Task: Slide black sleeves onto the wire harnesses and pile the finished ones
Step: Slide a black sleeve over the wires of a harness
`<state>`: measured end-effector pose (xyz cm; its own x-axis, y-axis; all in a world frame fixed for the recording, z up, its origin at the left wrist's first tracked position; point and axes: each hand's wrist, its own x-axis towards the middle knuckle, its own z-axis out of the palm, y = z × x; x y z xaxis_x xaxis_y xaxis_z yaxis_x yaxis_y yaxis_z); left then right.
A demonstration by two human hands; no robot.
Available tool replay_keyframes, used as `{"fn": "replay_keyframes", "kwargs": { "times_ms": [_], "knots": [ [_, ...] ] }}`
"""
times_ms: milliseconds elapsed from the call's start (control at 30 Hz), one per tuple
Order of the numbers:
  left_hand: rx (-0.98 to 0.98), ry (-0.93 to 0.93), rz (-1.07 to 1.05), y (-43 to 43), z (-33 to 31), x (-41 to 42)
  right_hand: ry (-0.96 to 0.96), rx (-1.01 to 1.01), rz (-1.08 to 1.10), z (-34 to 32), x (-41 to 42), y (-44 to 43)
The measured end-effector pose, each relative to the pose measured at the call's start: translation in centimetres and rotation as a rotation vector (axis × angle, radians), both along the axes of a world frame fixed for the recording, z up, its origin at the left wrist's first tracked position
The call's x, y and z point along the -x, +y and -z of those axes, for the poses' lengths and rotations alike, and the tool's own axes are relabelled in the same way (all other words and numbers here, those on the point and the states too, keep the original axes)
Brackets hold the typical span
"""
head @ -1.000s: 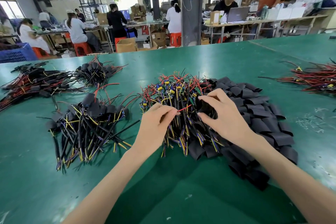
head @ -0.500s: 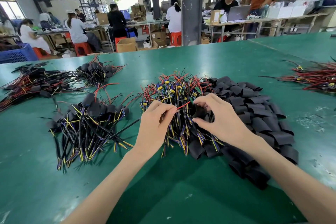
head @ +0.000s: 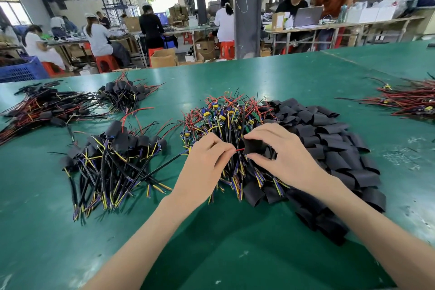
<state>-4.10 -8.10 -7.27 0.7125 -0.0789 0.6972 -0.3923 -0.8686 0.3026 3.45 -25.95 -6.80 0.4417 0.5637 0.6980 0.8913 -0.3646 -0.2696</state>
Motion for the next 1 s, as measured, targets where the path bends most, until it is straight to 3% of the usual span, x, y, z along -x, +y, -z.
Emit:
{"fn": "replay_keyframes", "kwargs": {
  "times_ms": [267, 367, 500, 633, 800, 900, 1000],
  "knots": [
    [0.142, 0.129, 0.127, -0.4, 0.3, 0.5, -0.147, 0.016, 0.003, 0.5, 0.7, 0.9],
    [0.062, 0.177, 0.108, 0.7, 0.0, 0.5, -0.071, -0.105, 0.060, 0.0, 0.7, 0.7],
    [-0.176, 0.268, -0.146, 3.8, -0.1, -0.1, 0.038, -0.317, 0.116, -1.0, 0.1, -0.3],
    [-0.059, 0.339, -0.093, 4.9, 0.1, -0.5, 0.140, -0.388, 0.157, -1.5, -0.2, -0.9],
    [0.252, 0.399, 0.009, 4.3, -0.8, -0.1, 0.099, -0.247, 0.119, -1.4, -1.1, -1.3],
    [0.298, 0.409, 0.016, 4.1, -1.2, 0.0, 0.052, -0.032, 0.112, -0.7, -1.6, -1.4],
    [0.350, 0.397, 0.015, 4.3, -1.5, 0.1, 0.002, 0.060, 0.100, 0.0, -1.6, -1.3]
  ]
}}
